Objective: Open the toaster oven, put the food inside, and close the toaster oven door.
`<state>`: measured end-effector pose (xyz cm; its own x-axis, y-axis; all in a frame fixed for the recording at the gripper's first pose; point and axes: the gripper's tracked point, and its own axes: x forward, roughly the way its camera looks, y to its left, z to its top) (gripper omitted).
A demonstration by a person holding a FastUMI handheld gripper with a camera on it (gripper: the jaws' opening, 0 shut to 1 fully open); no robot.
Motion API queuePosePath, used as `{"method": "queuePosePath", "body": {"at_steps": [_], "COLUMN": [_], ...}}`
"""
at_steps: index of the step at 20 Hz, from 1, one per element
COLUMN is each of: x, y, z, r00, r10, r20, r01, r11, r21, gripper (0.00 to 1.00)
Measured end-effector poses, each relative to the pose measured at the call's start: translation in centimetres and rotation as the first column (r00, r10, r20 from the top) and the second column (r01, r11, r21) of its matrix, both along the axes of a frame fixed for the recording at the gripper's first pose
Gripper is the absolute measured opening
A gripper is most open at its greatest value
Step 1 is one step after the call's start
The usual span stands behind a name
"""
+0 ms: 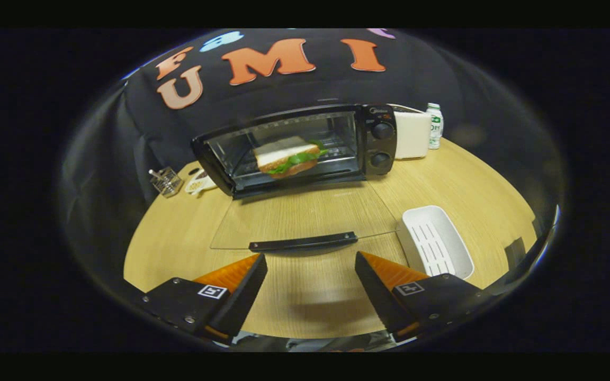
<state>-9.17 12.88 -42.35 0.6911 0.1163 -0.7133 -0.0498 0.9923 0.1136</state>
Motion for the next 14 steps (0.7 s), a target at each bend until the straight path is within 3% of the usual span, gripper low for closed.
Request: {"method": "queuePosePath", "body": {"at_steps": [6,14], "x": [0.7,2.7], "y": [0.5,1.0], "z": [-5.2,-5.5], "r00": [0.997,0.997], "r10": [0.060,0.077], "r20": [-0.047,-0.025], "r01": [-0.065,-0.079], "r11": [0.991,0.986], "r21": [-0.117,-0.145], "gripper": [0.99,1.00]}}
